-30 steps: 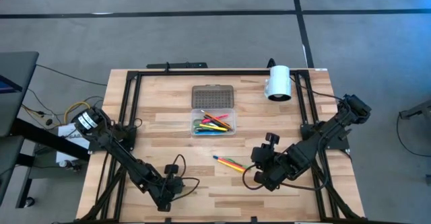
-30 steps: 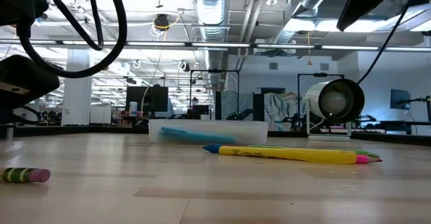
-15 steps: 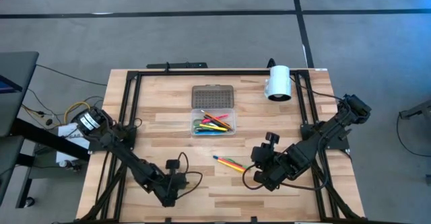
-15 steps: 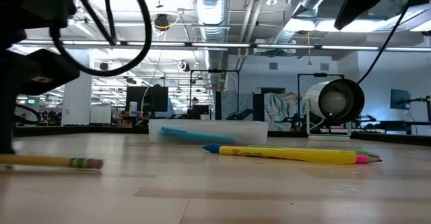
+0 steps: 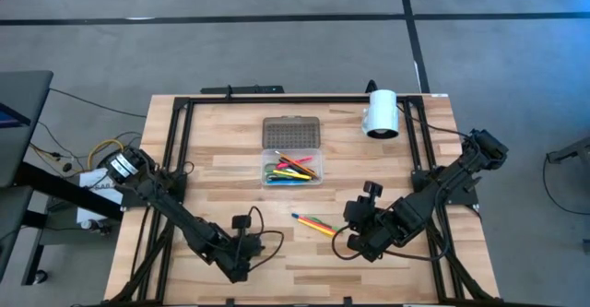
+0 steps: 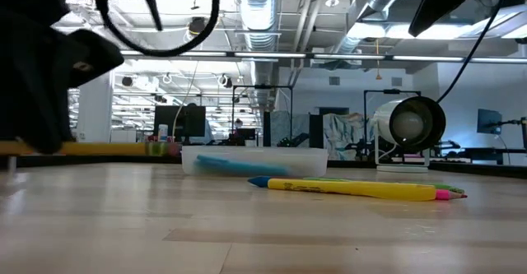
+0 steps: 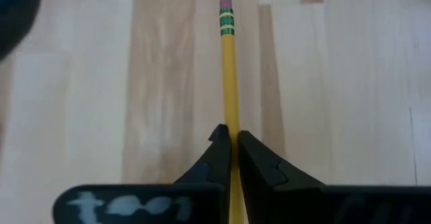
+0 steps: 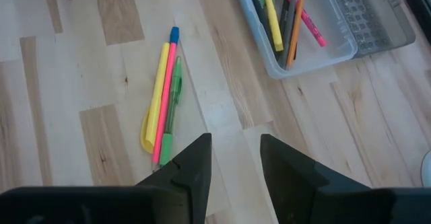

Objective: Pick & place school supplies into a supply box
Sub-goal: Put the yellow pencil into the supply box

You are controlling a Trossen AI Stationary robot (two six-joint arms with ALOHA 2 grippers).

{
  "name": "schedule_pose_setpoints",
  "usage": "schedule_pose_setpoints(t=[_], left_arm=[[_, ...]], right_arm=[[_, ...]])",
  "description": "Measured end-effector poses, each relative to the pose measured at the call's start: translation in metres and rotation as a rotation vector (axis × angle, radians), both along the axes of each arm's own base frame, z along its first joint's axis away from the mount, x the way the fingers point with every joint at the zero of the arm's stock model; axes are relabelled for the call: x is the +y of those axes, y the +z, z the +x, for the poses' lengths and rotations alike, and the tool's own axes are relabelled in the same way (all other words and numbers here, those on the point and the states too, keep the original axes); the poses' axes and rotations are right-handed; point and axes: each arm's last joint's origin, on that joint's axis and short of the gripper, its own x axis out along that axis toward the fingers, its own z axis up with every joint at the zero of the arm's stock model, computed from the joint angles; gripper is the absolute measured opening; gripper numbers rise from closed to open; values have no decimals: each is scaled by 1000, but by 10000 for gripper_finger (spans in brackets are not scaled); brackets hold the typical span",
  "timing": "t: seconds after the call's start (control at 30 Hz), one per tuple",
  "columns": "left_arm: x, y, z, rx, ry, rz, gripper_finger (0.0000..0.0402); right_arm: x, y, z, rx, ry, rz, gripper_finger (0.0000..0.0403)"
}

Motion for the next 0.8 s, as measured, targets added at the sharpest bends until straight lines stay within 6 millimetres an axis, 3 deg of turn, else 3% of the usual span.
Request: schedule_pose_setpoints(t=[0.37, 0.8], left_arm=[[23, 23, 23, 15, 48, 150, 1], [92, 40, 68, -6, 142, 279, 1]], right_arm=[[0, 0, 0, 0, 0, 0, 121], [0, 0, 0, -4, 0, 2, 121]])
